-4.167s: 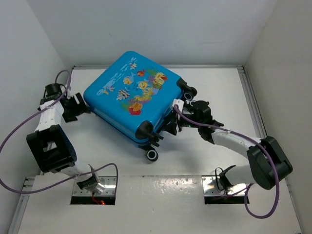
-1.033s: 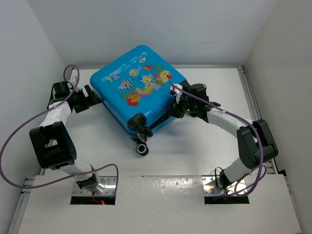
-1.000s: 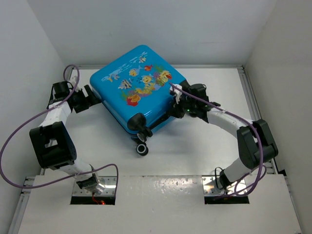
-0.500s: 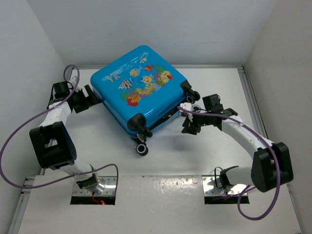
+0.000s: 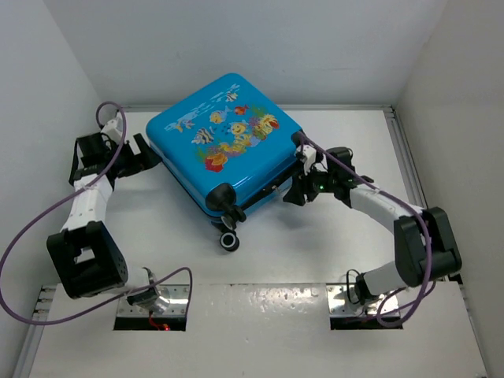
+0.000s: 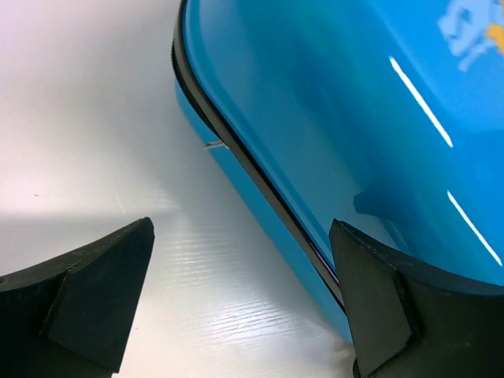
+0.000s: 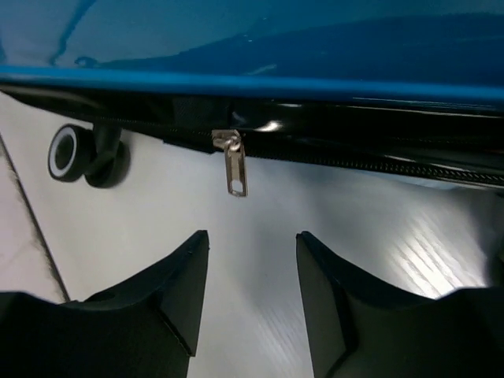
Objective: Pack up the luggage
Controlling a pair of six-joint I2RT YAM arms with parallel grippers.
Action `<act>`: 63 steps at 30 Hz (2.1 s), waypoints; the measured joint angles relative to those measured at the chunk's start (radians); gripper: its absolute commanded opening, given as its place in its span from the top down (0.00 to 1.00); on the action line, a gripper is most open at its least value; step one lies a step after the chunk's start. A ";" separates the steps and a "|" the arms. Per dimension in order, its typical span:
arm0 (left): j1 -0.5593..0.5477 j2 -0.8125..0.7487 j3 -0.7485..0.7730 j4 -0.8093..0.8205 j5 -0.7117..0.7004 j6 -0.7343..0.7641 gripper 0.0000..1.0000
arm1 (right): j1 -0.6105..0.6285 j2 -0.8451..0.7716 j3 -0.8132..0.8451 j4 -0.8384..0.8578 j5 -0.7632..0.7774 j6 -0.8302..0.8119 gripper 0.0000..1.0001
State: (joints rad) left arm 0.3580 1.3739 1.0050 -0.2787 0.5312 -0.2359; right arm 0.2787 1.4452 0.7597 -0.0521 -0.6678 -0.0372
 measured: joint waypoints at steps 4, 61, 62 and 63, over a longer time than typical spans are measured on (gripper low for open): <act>0.014 -0.035 -0.009 -0.004 0.023 0.021 0.01 | 0.000 0.100 0.003 0.092 -0.048 0.110 0.51; -0.318 0.052 -0.094 -0.251 -0.372 -0.456 0.13 | 0.274 0.171 -0.262 0.868 0.531 0.199 1.00; -0.317 0.085 -0.063 -0.243 -0.382 -0.462 0.13 | 0.271 0.189 -0.243 0.871 0.535 0.201 1.00; -0.316 0.114 -0.039 -0.227 -0.386 -0.465 0.12 | 0.269 0.214 -0.217 0.874 0.543 0.203 1.00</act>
State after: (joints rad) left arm 0.0418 1.4883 0.9665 -0.5053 0.1448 -0.7013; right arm 0.5472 1.6596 0.5426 0.8219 -0.1249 0.1661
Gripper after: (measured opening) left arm 0.867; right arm 0.003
